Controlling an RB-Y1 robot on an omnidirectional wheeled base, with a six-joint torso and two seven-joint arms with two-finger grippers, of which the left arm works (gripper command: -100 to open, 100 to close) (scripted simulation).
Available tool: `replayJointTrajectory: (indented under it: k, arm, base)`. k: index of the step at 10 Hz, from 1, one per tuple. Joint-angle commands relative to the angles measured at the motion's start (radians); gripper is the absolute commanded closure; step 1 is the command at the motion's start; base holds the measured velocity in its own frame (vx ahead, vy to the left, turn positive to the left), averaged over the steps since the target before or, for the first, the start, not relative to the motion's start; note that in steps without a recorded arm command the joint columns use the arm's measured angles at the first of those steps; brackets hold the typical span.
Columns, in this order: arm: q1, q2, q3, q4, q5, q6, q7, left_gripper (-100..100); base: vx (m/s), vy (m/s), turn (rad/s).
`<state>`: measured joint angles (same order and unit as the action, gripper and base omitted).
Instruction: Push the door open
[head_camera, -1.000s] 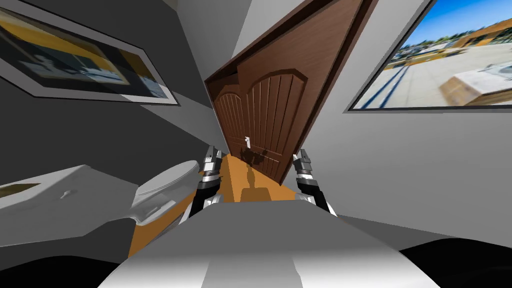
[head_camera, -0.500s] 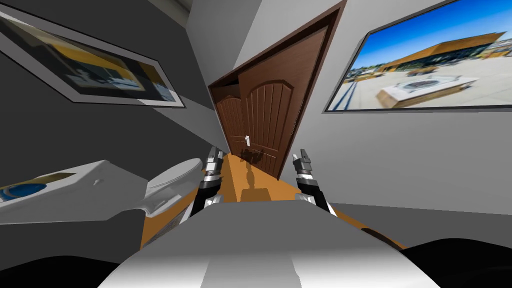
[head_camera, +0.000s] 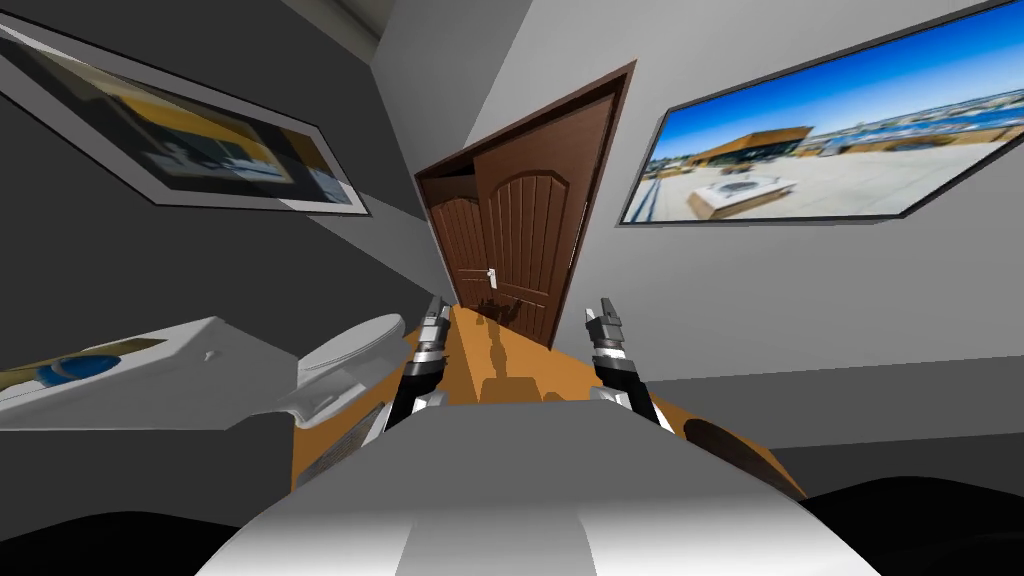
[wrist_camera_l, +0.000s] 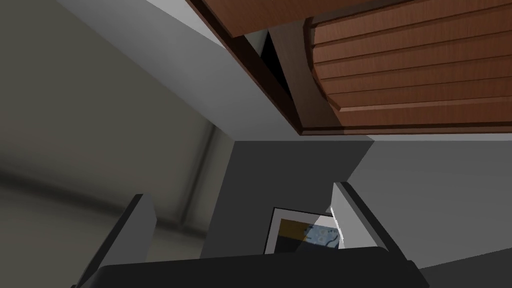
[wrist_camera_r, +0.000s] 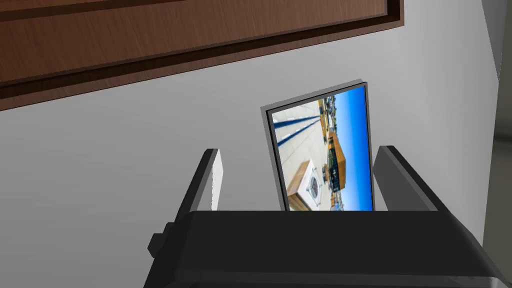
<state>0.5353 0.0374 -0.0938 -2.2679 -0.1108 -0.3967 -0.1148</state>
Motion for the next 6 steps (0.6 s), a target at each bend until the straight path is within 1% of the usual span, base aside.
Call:
replayJointTrajectory:
  k: [1,2,3,6]
  arm:
    - [-0.001,0.007,-0.009,0.012,-0.011,0.018,-0.010,-100]
    - [-0.002,0.013,-0.013,0.019,-0.017,0.028,-0.015,-100]
    - [-0.005,0.021,-0.019,0.029,-0.026,0.044,-0.023,-100]
    - [-0.016,0.051,-0.046,0.065,-0.062,0.104,-0.053,-100]
  base:
    - [-0.217,-0.005,-0.087]
    - [-0.221,-0.001,-0.096]
    - [-0.204,-0.018,-0.155]
    - [-0.210,-0.021,-0.211]
